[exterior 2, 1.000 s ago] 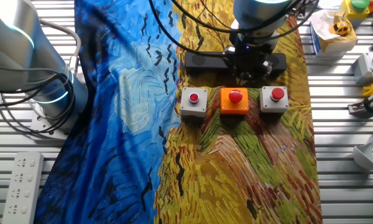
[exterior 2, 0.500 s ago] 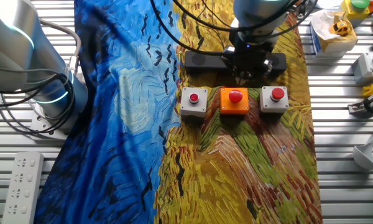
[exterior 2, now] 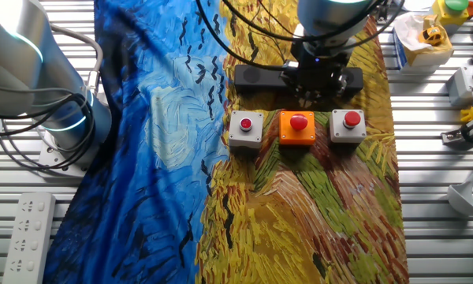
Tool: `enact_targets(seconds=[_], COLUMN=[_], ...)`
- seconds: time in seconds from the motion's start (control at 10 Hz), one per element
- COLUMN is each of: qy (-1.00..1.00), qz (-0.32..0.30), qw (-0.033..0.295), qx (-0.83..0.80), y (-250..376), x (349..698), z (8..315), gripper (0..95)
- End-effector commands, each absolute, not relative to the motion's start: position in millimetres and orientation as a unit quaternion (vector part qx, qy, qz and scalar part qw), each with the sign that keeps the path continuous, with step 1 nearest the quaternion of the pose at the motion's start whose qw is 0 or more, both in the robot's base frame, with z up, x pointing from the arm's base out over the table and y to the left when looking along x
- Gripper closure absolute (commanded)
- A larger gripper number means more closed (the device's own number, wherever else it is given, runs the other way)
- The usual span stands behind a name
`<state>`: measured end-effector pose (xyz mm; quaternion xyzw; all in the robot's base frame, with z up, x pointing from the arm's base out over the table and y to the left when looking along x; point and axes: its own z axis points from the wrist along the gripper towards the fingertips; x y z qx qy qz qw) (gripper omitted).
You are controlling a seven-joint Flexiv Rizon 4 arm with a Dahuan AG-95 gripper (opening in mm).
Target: Turn the knob to increase the volume of the speaker
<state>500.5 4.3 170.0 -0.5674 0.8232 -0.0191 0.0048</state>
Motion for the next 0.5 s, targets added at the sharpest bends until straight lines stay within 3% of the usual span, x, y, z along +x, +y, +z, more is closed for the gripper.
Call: enact_targets(seconds=[0.1, 0.5], qy=[0.831, 0.838], qz=[-0.02, -0.022], qw=[0.002, 0.001], qx=[-0.556, -0.545], y=[29.7, 68.8], x=[505.8, 508.2], z=[164.5, 154.2], gripper=[95.0, 95.0])
